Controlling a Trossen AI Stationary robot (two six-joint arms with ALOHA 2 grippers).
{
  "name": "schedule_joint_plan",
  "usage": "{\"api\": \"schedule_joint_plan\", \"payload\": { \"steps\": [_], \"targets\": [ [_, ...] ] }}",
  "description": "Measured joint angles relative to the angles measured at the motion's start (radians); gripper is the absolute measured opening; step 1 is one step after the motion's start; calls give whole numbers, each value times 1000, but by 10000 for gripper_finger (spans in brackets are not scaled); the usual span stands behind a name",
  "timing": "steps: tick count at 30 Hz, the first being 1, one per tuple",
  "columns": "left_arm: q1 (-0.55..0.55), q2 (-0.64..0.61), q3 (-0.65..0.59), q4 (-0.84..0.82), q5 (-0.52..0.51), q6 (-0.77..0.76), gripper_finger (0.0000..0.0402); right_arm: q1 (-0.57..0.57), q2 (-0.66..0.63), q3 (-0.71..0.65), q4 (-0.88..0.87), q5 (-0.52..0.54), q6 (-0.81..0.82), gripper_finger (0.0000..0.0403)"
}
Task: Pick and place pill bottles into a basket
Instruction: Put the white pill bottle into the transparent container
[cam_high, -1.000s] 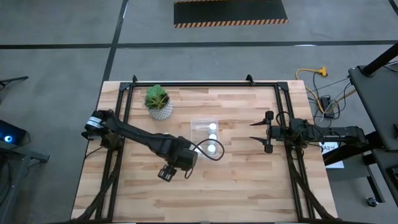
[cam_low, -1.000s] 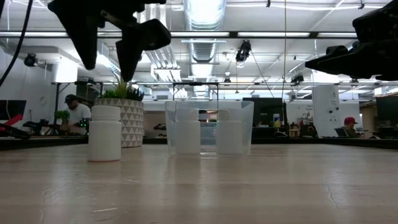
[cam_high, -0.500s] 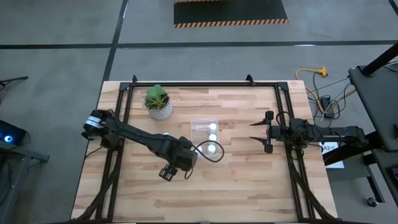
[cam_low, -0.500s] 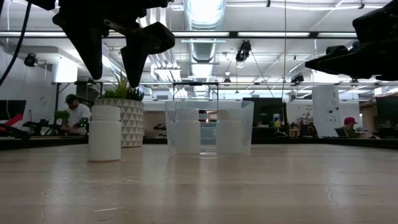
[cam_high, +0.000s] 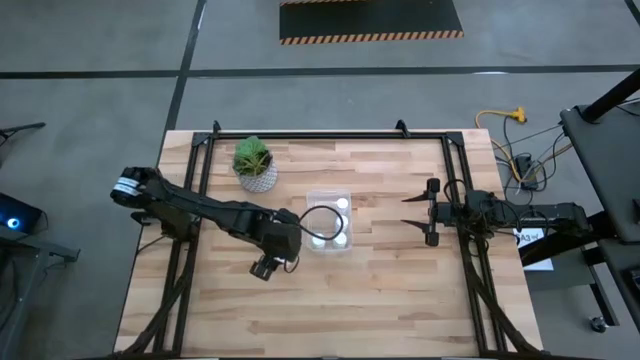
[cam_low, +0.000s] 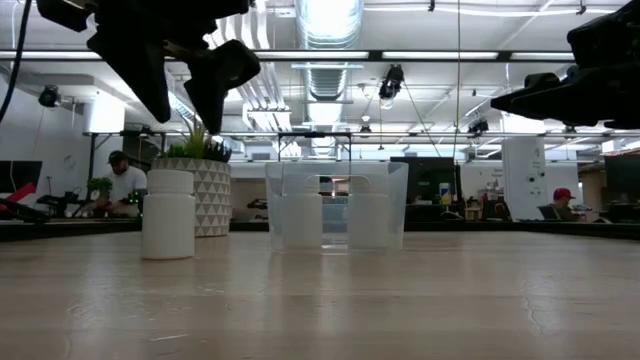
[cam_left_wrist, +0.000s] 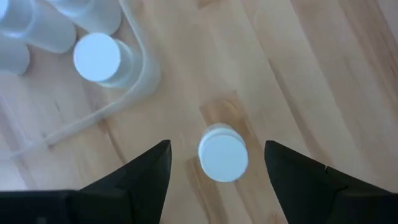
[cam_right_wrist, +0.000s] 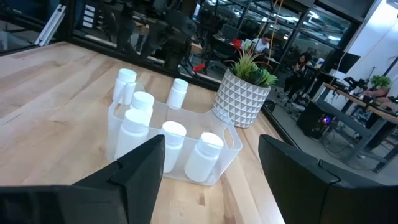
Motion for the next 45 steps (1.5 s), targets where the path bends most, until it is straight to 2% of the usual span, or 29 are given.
{"api": "schedule_joint_plan", "payload": {
  "steps": [36,45],
  "targets": [
    [-3,67,-70,60,14,-73,240,0,0,0,0,0,0,249],
    [-3,67,-127,121,33,-94,240,0,0,0,-1,1,0,249]
  ]
}}
